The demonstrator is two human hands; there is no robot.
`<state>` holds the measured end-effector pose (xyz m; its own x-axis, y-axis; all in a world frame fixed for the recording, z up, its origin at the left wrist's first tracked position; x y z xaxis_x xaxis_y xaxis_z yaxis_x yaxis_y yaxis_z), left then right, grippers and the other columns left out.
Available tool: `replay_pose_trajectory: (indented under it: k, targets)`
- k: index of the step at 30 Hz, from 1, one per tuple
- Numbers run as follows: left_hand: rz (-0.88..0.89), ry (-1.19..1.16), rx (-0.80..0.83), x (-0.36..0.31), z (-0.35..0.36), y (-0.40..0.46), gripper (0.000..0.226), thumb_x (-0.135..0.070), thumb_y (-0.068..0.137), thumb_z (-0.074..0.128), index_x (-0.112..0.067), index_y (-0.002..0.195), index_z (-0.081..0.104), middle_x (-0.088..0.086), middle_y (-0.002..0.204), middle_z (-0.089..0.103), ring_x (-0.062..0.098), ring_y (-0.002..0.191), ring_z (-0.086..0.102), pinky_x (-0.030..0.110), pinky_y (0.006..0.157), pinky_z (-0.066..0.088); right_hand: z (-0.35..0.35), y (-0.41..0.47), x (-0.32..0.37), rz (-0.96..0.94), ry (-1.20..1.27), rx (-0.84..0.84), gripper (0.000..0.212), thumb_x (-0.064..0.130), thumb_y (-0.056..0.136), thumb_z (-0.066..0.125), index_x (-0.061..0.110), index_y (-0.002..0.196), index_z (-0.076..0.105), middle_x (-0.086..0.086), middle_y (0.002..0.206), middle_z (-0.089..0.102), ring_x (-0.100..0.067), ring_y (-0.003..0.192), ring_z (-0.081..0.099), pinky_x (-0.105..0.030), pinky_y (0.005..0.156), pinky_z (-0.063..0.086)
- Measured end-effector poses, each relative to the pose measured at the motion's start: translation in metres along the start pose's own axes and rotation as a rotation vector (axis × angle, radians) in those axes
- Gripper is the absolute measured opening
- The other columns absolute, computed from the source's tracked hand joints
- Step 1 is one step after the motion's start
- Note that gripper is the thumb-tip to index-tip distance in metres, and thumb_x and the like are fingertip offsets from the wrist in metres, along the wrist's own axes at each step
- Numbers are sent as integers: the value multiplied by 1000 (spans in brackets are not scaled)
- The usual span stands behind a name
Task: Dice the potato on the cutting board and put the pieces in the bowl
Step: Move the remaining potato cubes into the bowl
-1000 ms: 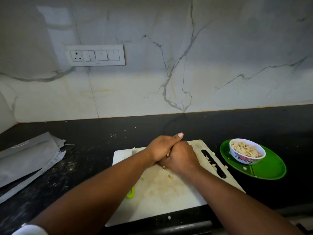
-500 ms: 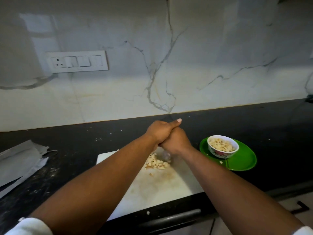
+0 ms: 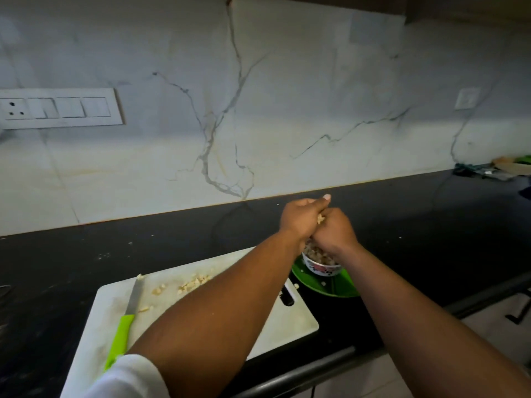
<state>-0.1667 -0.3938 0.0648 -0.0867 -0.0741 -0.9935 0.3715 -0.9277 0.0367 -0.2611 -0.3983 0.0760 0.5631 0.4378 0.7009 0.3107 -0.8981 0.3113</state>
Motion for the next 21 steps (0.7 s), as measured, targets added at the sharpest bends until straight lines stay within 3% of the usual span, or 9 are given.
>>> replay_pose_trajectory:
  k: [4,8,12,17,21]
  targets:
    - [-34,-124,-11,22,15,3,14,-25,92,78,-12,92,80,8,93,80,21,93,75,41,95,60,-3,-3,-21,51,76,-15,14,24,86,58,25,81,71,6,71,71,-12,70,68,-33,64,57]
    - [9,-77,-19,26,20,2,15,-28,95,73,-15,94,81,2,94,80,18,98,75,36,93,59,-1,-1,-30,85,93,-32,10,26,87,60,25,83,70,6,73,71,-14,72,67,-39,69,58]
    - [46,-57,-28,31,17,2,16,-28,98,68,-22,93,82,-3,96,80,15,100,74,36,96,58,1,0,-30,85,69,-16,9,22,86,62,27,88,69,6,75,70,-14,74,66,-35,68,57]
    - [43,-10,-45,30,14,4,17,-33,98,68,-24,99,82,-7,98,80,10,101,73,37,100,57,1,2,-29,84,98,9,28,11,78,69,29,99,70,7,80,71,-11,77,67,-29,64,54]
    - [27,3,-23,27,14,0,25,-40,101,62,-24,103,82,-8,97,80,12,100,74,39,100,57,-2,1,-29,47,213,-48,24,11,81,70,29,98,70,9,83,72,-8,81,68,-27,66,53]
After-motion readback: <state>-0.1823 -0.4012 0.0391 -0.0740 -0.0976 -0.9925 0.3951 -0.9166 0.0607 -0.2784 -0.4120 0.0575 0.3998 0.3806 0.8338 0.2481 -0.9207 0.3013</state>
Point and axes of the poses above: each hand's wrist, its own y-axis towards the middle knuckle, its own z-axis out of the palm, x = y × z, the point moved 4 cm from there along y, towards the middle knuckle
